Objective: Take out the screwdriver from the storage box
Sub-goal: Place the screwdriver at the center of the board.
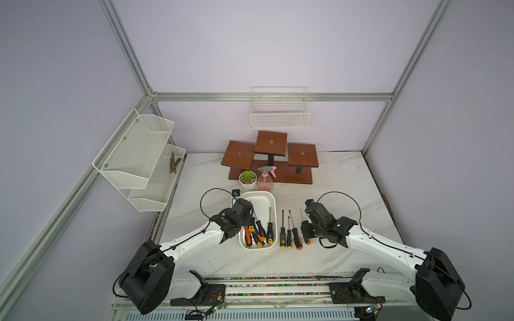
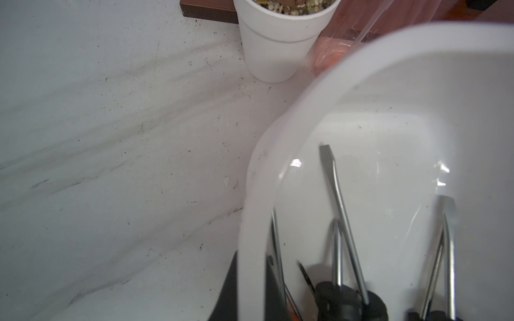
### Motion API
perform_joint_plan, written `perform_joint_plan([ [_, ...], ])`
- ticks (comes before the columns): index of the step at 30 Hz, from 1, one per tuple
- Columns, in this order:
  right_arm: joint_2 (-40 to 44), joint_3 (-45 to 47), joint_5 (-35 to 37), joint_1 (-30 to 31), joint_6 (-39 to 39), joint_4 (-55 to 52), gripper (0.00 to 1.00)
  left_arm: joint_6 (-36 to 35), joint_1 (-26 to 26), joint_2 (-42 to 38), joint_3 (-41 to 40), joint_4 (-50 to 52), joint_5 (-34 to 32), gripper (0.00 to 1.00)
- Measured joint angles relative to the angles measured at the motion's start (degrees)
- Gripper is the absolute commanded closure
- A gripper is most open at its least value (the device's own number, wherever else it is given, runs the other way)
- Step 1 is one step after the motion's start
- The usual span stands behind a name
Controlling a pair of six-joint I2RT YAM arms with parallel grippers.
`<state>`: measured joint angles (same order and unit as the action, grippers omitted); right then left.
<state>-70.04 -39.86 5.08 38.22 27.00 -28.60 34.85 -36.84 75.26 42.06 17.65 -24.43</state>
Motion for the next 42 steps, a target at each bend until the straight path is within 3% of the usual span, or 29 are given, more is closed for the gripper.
perform_joint_plan([
  [42, -10.4, 2.1, -5.4, -3.8, 0.3, 5.6, 1.0, 0.0, 0.0, 0.2, -0.1, -0.4, 0.0, 1.0],
])
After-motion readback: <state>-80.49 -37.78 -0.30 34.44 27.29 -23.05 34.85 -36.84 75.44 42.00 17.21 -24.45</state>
